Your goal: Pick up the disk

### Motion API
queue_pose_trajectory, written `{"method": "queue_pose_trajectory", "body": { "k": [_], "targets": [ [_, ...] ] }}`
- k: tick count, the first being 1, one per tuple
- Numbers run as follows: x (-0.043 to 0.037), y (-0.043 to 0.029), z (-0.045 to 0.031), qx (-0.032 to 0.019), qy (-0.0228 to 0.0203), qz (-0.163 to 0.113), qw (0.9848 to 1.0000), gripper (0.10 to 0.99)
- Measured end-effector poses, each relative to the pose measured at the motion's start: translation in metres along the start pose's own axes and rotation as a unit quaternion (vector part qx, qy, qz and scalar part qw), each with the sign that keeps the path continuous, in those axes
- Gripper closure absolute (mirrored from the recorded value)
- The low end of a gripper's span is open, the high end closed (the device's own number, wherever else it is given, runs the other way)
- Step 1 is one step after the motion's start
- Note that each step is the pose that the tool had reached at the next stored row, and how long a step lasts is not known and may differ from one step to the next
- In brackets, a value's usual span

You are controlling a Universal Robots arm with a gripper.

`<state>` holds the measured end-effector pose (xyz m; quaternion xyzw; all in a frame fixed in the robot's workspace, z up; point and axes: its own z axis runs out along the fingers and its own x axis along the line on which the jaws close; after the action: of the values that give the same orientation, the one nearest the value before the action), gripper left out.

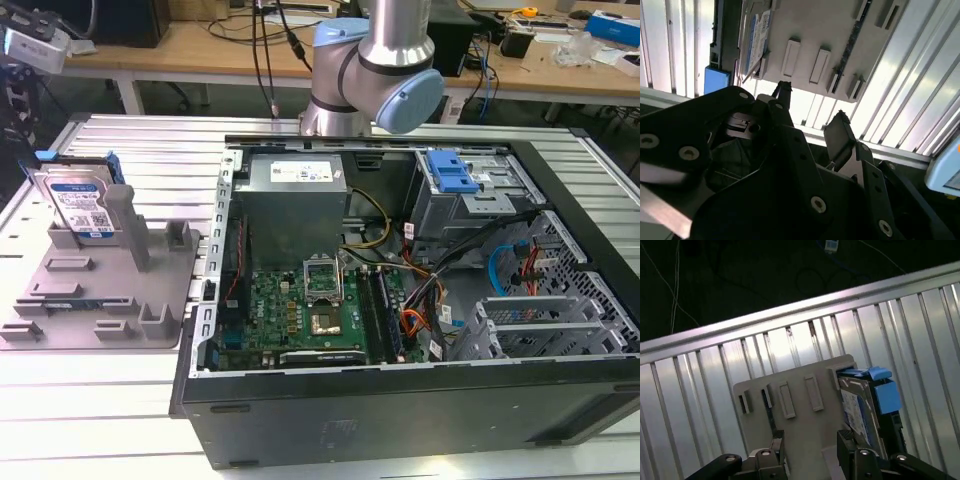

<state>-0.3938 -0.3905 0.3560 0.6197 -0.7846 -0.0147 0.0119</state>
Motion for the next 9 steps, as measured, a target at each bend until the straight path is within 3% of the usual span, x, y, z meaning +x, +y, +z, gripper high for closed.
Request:
{"method": "queue_pose_trajectory", "body": {
  "k": [4, 6, 9],
  "targets": [
    [0.0000, 0.0000, 0.0001, 0.0000, 0.0021, -0.055, 0.9985, 0.545],
    [0.0000, -0.0001, 0.0002, 0.0001, 0.0033, -0.087, 0.9962, 0.545],
    [0.0000, -0.0001, 0.0002, 0.0000, 0.0036, -0.093, 0.9956, 0.545]
  ]
}}
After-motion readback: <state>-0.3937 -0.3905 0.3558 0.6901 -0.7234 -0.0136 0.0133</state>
